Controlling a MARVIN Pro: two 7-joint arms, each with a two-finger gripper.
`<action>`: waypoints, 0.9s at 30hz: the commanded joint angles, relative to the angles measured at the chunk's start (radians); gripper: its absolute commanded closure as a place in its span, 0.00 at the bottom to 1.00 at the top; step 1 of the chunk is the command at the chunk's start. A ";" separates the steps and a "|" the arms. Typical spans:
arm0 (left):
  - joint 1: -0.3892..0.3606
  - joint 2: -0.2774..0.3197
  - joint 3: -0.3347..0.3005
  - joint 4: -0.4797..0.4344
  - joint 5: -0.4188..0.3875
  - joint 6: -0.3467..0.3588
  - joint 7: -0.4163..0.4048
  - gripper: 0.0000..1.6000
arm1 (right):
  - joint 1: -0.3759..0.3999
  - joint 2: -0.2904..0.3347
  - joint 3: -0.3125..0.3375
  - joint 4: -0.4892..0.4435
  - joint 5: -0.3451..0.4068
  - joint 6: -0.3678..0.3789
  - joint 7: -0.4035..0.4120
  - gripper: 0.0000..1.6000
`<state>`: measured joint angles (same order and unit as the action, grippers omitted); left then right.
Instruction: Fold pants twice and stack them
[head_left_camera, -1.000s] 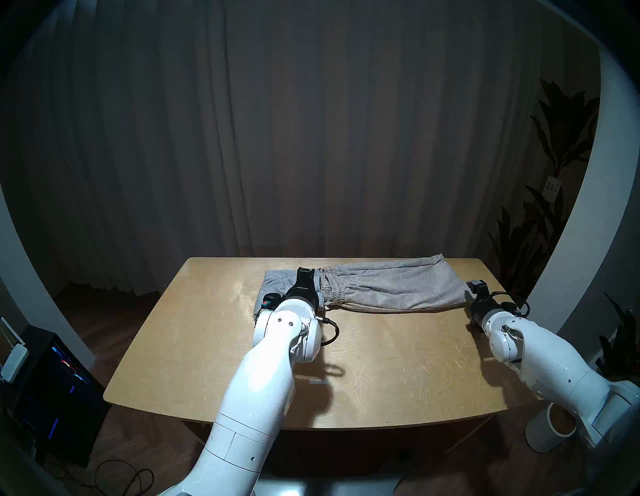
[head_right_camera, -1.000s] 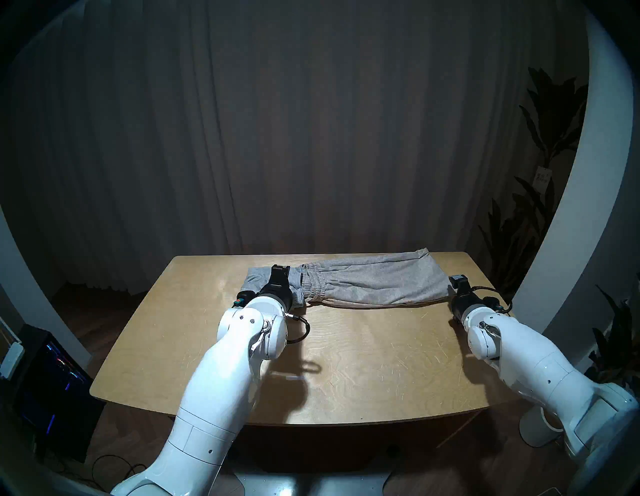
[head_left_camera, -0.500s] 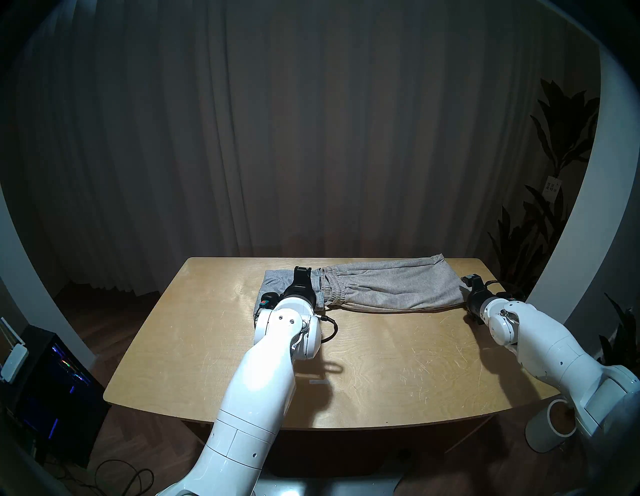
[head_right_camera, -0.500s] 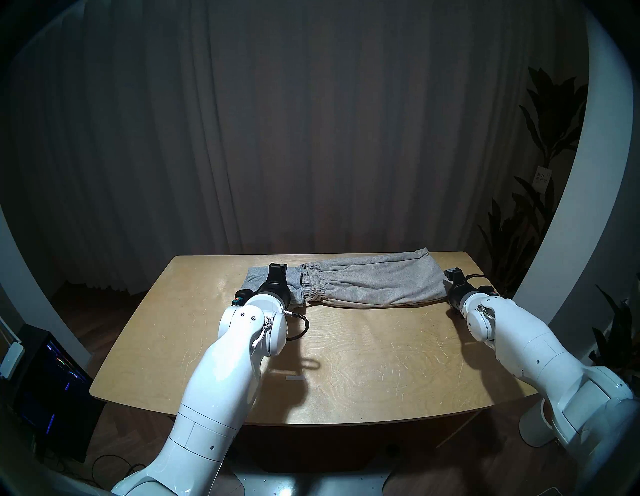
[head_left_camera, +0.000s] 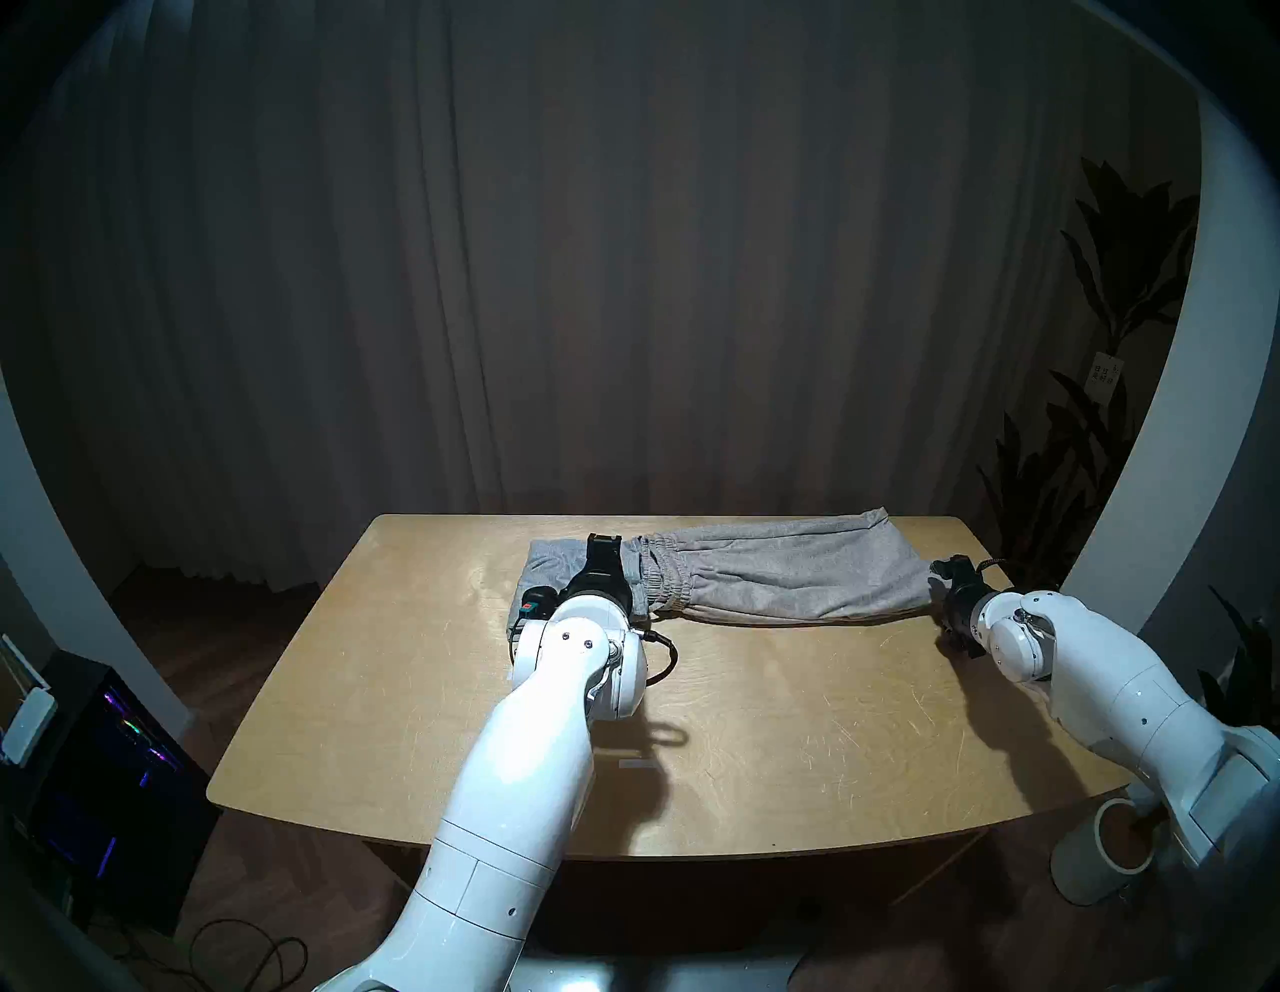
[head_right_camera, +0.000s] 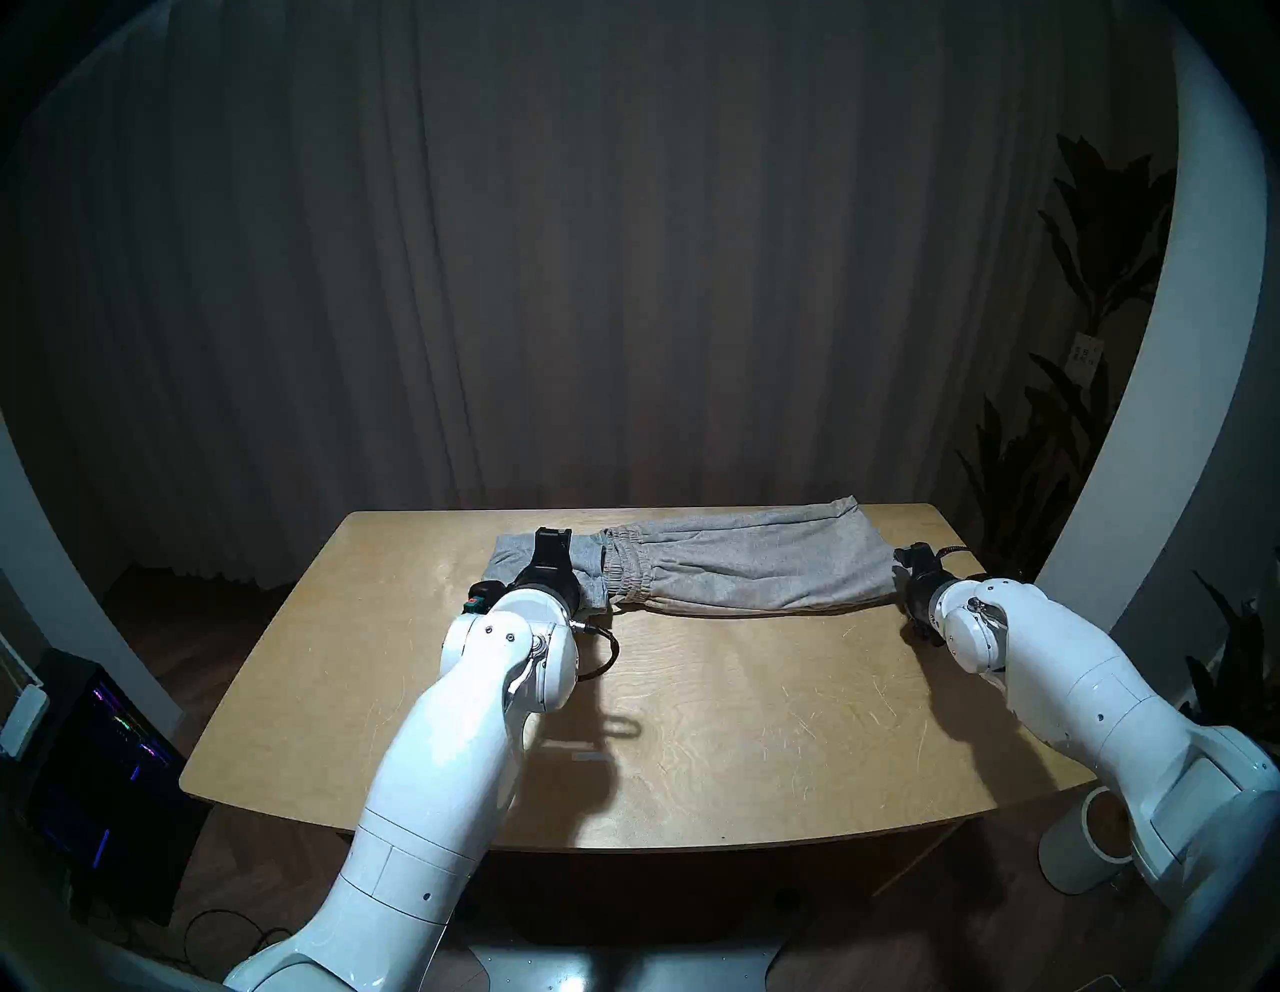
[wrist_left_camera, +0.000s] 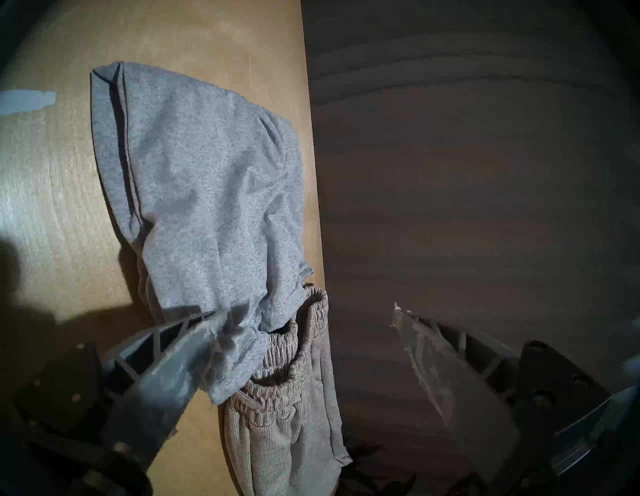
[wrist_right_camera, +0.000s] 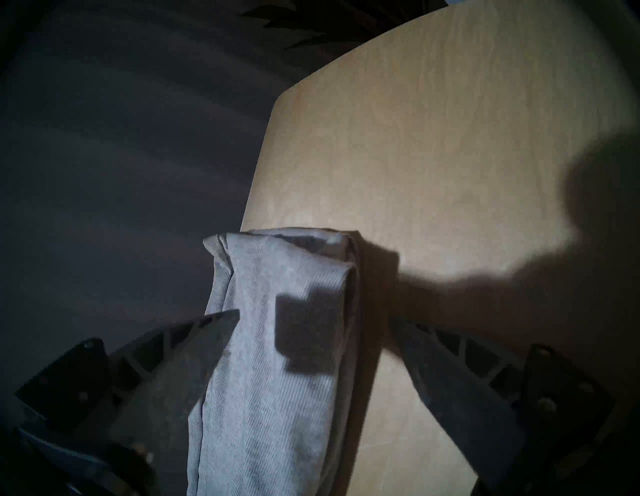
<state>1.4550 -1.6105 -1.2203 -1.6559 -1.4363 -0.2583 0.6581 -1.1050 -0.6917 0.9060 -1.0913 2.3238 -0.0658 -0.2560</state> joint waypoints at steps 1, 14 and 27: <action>-0.018 -0.003 0.008 -0.020 0.007 -0.002 -0.001 0.00 | 0.055 -0.027 -0.016 0.051 -0.039 -0.010 -0.019 0.00; -0.019 -0.003 0.016 -0.022 0.014 -0.029 0.010 0.00 | 0.139 -0.098 -0.073 0.140 -0.105 0.016 -0.054 0.00; -0.031 -0.008 0.017 -0.004 0.018 -0.052 0.014 0.00 | 0.209 -0.180 -0.100 0.265 -0.139 0.052 -0.027 0.00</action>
<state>1.4527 -1.6113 -1.2014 -1.6506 -1.4207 -0.3049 0.6768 -0.9260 -0.8066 0.8195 -0.8750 2.1935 -0.0289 -0.3043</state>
